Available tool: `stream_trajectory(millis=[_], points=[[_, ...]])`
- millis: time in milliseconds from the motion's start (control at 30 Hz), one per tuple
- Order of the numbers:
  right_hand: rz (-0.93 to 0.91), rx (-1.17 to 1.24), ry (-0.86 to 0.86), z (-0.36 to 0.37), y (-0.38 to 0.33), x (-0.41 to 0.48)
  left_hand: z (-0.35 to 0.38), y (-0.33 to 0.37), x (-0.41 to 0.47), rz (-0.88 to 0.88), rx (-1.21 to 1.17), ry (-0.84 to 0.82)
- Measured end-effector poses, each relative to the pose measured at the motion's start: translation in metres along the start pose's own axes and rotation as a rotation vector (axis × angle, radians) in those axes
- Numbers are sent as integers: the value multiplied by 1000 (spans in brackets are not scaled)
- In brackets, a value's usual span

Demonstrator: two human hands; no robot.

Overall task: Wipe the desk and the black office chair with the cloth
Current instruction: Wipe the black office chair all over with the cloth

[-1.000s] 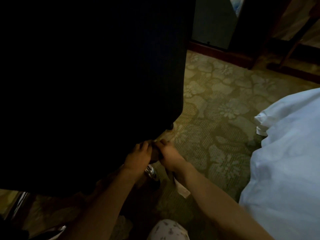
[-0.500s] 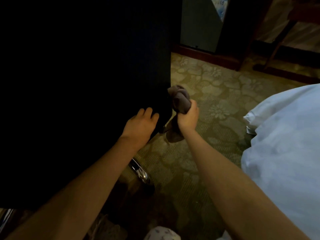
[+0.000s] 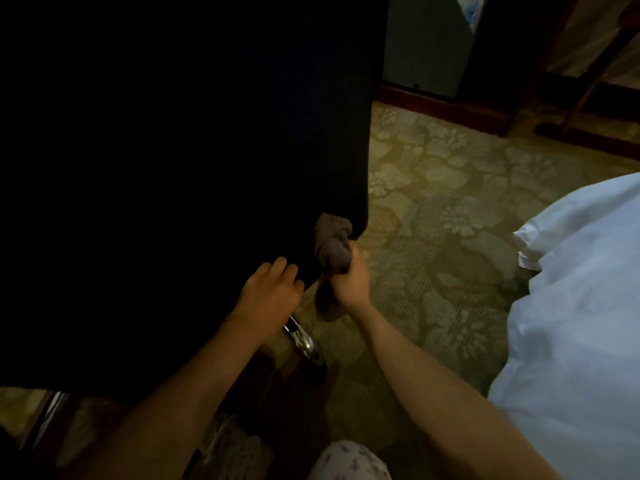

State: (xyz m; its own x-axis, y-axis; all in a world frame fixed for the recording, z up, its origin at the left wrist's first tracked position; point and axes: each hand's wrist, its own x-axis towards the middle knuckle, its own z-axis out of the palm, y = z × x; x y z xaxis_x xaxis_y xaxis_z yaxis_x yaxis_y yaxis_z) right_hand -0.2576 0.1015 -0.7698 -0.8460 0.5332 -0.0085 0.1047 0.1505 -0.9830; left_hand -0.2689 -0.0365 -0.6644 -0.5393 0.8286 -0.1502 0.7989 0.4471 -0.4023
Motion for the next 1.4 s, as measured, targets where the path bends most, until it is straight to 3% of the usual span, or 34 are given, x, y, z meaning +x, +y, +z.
stream_trajectory(millis=[100,300,400,467,633,800,900,1100,1233,1333,1400], points=[[-69,-54,-114,16,4,-26,0,6,-30,-57,20,-88],[-36,-213,-231,46,-3,-64,-11,-4,-66,-163,39,-226],[-151,-459,-556,54,-16,-82,-12,-9,-79,-221,53,-192],[-240,-525,-691,60,-30,-97,-7,-9,-87,-253,38,-273],[-98,-291,-403,55,-33,-110,-11,-13,-109,-333,-28,-260],[166,-35,205,32,-48,-87,-8,-16,-127,-407,-62,-250],[125,22,298,31,-69,-72,-8,-18,-138,-434,-84,-208],[-168,-134,-38,76,-104,-112,-16,-34,-164,-552,-147,-184],[-312,-311,-369,116,-111,-155,-24,-44,-192,-635,-147,-190],[-316,-369,-527,126,-129,-169,-32,-51,-222,-731,-193,-254],[-313,-466,-595,124,-138,-172,-35,-55,-241,-830,-268,-211]])
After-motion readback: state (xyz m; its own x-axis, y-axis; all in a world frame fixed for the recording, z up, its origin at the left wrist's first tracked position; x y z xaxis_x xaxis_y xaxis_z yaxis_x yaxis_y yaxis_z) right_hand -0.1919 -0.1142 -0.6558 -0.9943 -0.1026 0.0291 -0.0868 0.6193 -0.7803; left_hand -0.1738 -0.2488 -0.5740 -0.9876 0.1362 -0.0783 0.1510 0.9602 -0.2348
